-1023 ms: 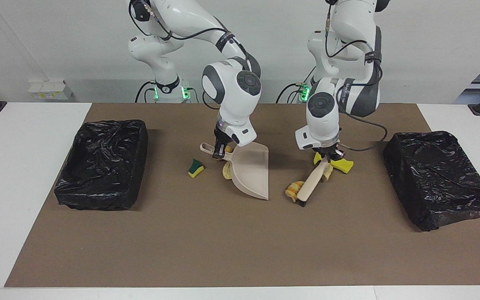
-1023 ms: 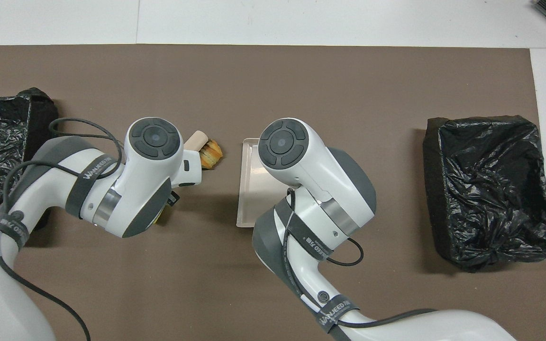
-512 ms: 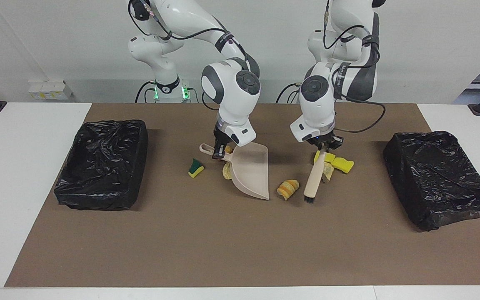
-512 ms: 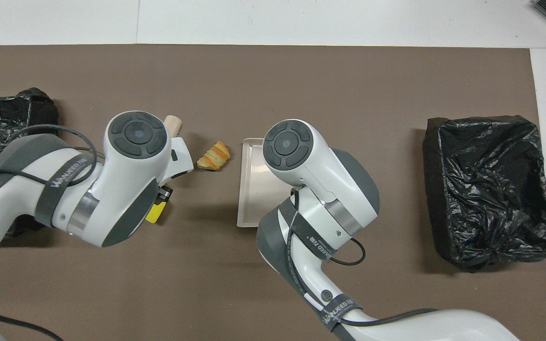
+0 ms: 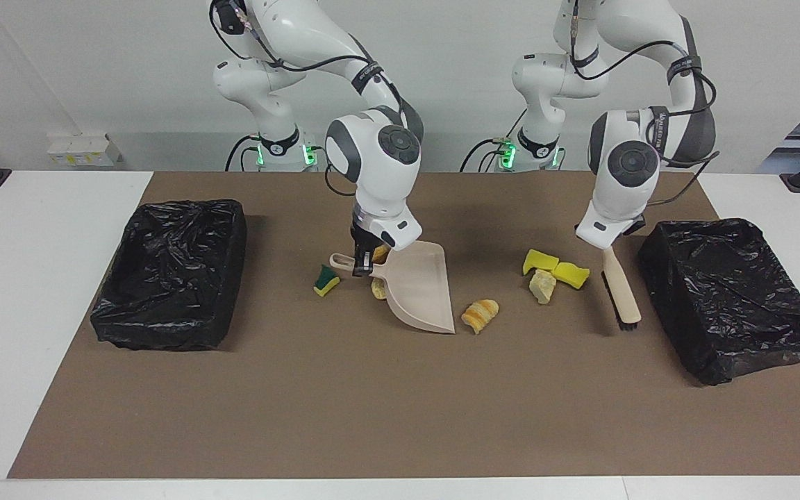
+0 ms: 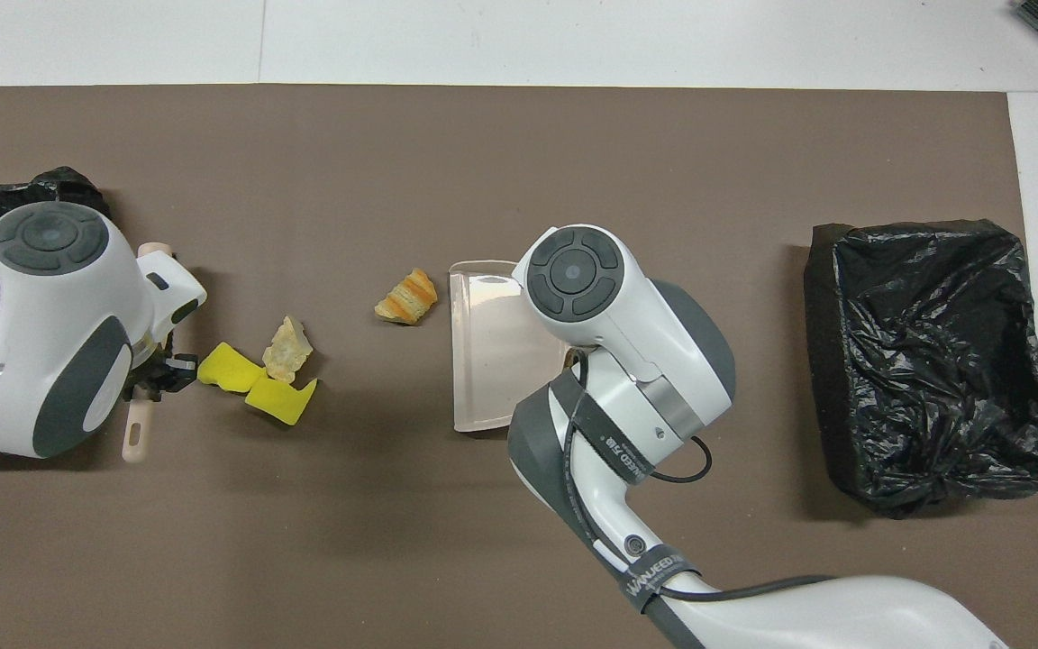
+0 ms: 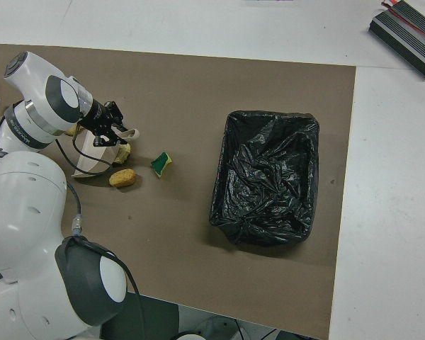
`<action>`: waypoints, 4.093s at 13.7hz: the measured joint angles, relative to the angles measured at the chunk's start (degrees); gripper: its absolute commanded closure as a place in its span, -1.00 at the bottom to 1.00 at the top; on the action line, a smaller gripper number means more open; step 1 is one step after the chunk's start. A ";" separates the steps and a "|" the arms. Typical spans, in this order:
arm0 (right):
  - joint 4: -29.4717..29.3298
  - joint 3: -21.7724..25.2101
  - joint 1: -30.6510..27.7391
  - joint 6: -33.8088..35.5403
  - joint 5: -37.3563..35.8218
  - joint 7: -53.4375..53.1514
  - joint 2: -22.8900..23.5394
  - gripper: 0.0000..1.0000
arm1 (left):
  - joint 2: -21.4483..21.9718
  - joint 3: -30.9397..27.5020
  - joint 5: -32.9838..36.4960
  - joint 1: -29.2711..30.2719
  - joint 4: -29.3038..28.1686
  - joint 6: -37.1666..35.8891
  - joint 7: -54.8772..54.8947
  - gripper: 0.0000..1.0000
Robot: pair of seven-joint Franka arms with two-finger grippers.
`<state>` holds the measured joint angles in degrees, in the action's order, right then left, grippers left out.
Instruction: Sweep and dump trash in bin
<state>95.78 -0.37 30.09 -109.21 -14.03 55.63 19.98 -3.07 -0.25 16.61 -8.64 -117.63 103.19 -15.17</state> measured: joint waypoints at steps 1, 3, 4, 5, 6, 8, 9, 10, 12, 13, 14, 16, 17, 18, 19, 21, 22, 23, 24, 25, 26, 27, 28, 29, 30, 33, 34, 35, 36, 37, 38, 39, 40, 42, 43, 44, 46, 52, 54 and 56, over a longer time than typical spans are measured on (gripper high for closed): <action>0.09 -0.03 0.02 -0.05 0.00 0.00 -0.04 1.00 | 1.06 0.01 -0.06 0.26 -2.11 1.17 -1.36 1.00; 0.13 -0.05 0.05 -0.09 0.01 0.00 -0.06 1.00 | 3.52 0.68 -0.17 -0.08 -6.72 3.25 -5.47 1.00; 0.15 -0.05 0.08 -0.10 0.01 0.01 -0.06 1.00 | 4.50 1.20 -1.22 -0.37 -8.63 4.37 -6.72 1.00; 0.19 -0.06 0.15 -0.21 0.01 0.01 -0.06 1.00 | 4.98 1.43 -3.83 -1.04 -9.81 5.12 -7.20 1.00; 0.23 -0.07 0.25 -0.44 0.01 0.01 -0.06 1.00 | 5.13 1.51 -7.06 -1.95 -10.47 5.45 -7.20 1.00; 0.35 -0.16 0.39 -0.87 0.01 0.01 -0.06 1.00 | 4.84 1.62 -11.43 -4.25 -11.11 6.77 -7.39 1.00; 0.41 -0.18 0.41 -0.92 0.01 0.01 -0.06 1.00 | 4.38 1.66 -13.23 -5.62 -11.19 8.22 -7.94 1.00; 0.44 -0.18 0.42 -0.95 0.01 0.01 -0.06 1.00 | 3.69 1.70 -15.02 -6.97 -11.20 9.95 -8.35 1.00; 0.48 -0.18 0.42 -0.97 0.01 0.01 -0.06 1.00 | 2.11 1.75 -18.65 -10.16 -10.88 13.59 -8.57 1.00; 0.49 -0.18 0.42 -0.97 0.01 0.01 -0.06 1.00 | 1.46 1.79 -20.30 -11.67 -10.32 14.75 -8.61 1.00; 0.50 -0.18 0.41 -0.97 0.01 0.01 -0.06 1.00 | 0.87 1.85 -21.90 -13.14 -9.57 15.44 -8.60 1.00; 0.54 -0.18 0.40 -0.97 0.01 0.01 -0.06 1.00 | -0.15 1.96 -23.46 -16.47 -8.50 16.26 -7.92 1.00; 0.57 -0.18 0.38 -0.98 0.03 0.01 -0.06 1.00 | -0.77 2.00 -23.65 -18.02 -8.25 16.97 -7.67 1.00; 0.60 -0.18 0.36 -0.99 0.07 0.01 -0.06 1.00 | -1.44 2.11 -23.71 -19.10 -7.89 17.80 -7.55 1.00; 0.62 -0.18 0.35 -0.99 0.08 0.01 -0.06 1.00 | -1.97 2.20 -23.87 -19.96 -7.34 18.20 -7.25 1.00; 0.69 -0.18 0.33 -0.99 0.14 0.01 -0.06 1.00 | -2.53 2.27 -25.14 -22.61 -6.09 18.33 -7.00 1.00; 0.76 -0.17 0.31 -0.99 0.14 0.01 -0.06 1.00 | -2.59 2.33 -25.90 -24.14 -5.80 18.33 -7.10 1.00; 0.82 -0.15 0.28 -1.01 0.25 0.01 -0.06 1.00 | -2.64 2.41 -26.65 -25.78 -5.43 18.33 -7.43 1.00; 0.84 -0.12 0.27 -1.04 0.34 0.01 -0.06 1.00 | -2.63 2.47 -26.97 -27.12 -4.68 18.11 -8.10 1.00; 0.87 -0.12 0.27 -1.05 0.44 0.01 -0.06 1.00 | -2.64 2.53 -27.04 -27.86 -3.36 16.93 -8.69 1.00; 0.91 -0.11 0.26 -1.05 0.51 0.01 -0.06 1.00 | -2.63 2.51 -27.05 -27.98 -1.61 14.26 -8.86 1.00; 0.94 -0.11 0.26 -1.05 0.53 0.01 -0.06 1.00 | -2.59 2.24 -27.05 -27.93 0.27 11.07 -8.86 1.00; 0.95 -0.11 0.26 -1.05 0.54 0.01 -0.06 1.00 | -2.45 1.84 -27.05 -27.81 1.88 8.29 -8.86 1.00; 0.96 -0.11 0.25 -1.05 0.55 0.01 -0.06 1.00 | -1.96 1.40 -27.05 -27.58 3.20 5.58 -8.85 1.00; 0.96 -0.11 0.25 -1.05 0.55 0.01 -0.06 1.00 | -1.19 1.07 -27.05 -27.21 3.94 3.19 -8.85 1.00; 0.98 -0.11 0.24 -1.07 0.56 0.07 -0.06 1.00 | 2.55 0.45 -27.06 -25.24 4.34 -1.69 -10.58 1.00; 0.99 -0.11 0.24 -1.07 0.56 0.08 -0.06 1.00 | 4.37 0.35 -27.06 -23.65 4.37 -4.03 -11.01 1.00; 0.99 -0.11 0.24 -1.07 0.56 0.09 -0.06 1.00 | 6.25 0.17 -27.02 -21.94 4.32 -6.53 -11.55 1.00; 0.99 -0.11 0.24 -1.07 0.56 0.09 -0.06 1.00 | 7.54 0.01 -26.81 -20.82 4.01 -8.62 -12.98 1.00; 0.99 -0.11 0.23 -1.07 0.56 0.09 -0.06 1.00 | 8.53 -0.07 -26.49 -19.95 3.32 -10.60 -15.50 1.00; 0.99 -0.12 0.24 -1.07 0.56 0.09 -0.06 1.00 | 9.29 -0.08 -26.22 -19.18 2.17 -11.99 -17.97 1.00; 0.99 -0.11 0.23 -1.07 0.56 0.09 -0.06 1.00 | 10.08 -0.10 -26.03 -18.40 0.65 -12.82 -19.72 1.00; 1.02 -0.11 0.22 -1.08 0.59 0.09 -0.06 1.00 | 11.06 -0.11 -25.94 -17.59 -1.43 -13.19 -20.68 1.00; 1.23 -0.11 0.21 -1.11 0.59 0.09 -0.07 1.00 | 13.94 -0.18 -25.90 -16.78 -6.70 -13.10 -21.87 1.00; 1.49 -0.11 0.21 -1.18 0.59 0.09 -0.07 1.00 | 15.79 -0.13 -25.89 -16.38 -9.68 -12.85 -22.47 1.00; 1.84 -0.12 0.24 -1.31 0.59 0.09 -0.08 1.00 | 17.71 -0.11 -25.88 -15.85 -12.68 -12.16 -23.06 1.00; 2.73 -0.20 0.33 -2.60 0.59 0.09 -0.10 1.00 | 20.13 0.11 -25.88 -15.59 -17.28 -8.66 -25.20 1.00; 4.36 -0.37 1.24 -5.36 0.59 0.09 -0.21 1.00 | 15.90 2.22 -28.18 -19.88 -24.77 8.68 -32.21 1.00; 4.62 -0.39 1.98 -5.47 0.62 0.09 -0.21 1.00 | 11.80 2.19 -29.28 -19.99 -22.35 10.92 -32.26 1.00; 4.69 -0.38 2.04 -5.55 0.62 0.09 -0.21 1.00 | 8.11 2.12 -29.36 -19.99 -18.68 11.10 -32.26 1.00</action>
<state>100.48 -0.75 32.12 -114.76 -13.40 55.72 19.76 5.04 1.88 -12.75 -28.63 -136.31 114.29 -47.43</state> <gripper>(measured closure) 0.687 0.740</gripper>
